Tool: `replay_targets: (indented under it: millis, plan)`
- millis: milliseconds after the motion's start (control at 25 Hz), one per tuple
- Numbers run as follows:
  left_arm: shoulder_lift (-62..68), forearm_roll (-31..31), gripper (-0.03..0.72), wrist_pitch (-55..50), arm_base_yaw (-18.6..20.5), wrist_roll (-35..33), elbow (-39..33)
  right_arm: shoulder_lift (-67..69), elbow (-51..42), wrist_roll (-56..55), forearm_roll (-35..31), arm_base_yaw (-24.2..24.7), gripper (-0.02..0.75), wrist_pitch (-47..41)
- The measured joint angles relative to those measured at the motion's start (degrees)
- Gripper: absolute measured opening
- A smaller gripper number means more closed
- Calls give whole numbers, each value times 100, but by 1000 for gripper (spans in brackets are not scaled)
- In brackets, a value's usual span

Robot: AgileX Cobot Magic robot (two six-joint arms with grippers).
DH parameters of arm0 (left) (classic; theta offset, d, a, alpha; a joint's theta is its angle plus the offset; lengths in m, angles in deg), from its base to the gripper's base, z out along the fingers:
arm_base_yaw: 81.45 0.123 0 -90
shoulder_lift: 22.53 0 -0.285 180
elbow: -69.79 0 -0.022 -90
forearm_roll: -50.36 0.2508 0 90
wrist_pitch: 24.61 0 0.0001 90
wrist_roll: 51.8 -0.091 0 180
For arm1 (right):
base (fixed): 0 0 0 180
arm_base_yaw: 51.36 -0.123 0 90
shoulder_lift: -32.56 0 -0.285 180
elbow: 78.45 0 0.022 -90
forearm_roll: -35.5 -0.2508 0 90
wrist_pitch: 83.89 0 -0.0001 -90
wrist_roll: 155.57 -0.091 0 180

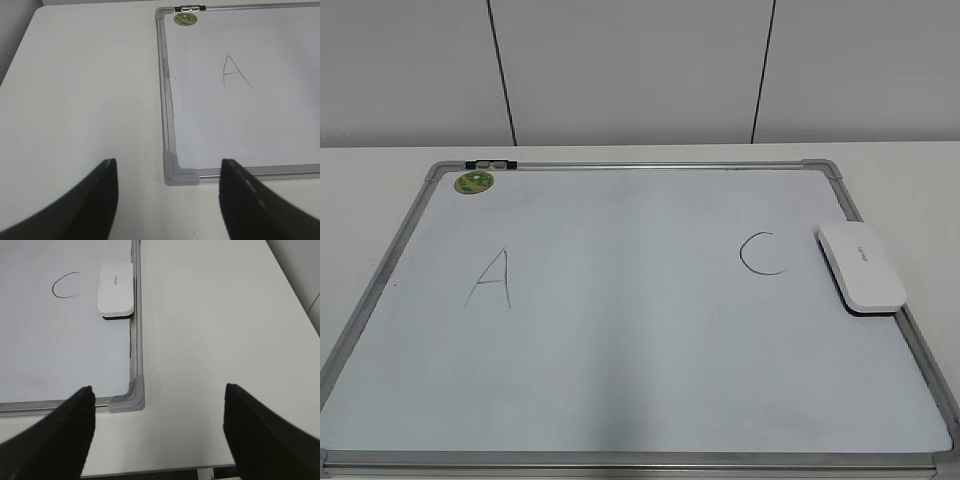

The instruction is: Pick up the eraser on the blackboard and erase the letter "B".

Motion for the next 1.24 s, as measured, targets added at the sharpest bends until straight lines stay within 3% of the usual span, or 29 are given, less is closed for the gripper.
replay_targets:
  millis: [1240]
  plan:
    - [0,0,471,0,0,0,0,0,0,0,0,0,592,0]
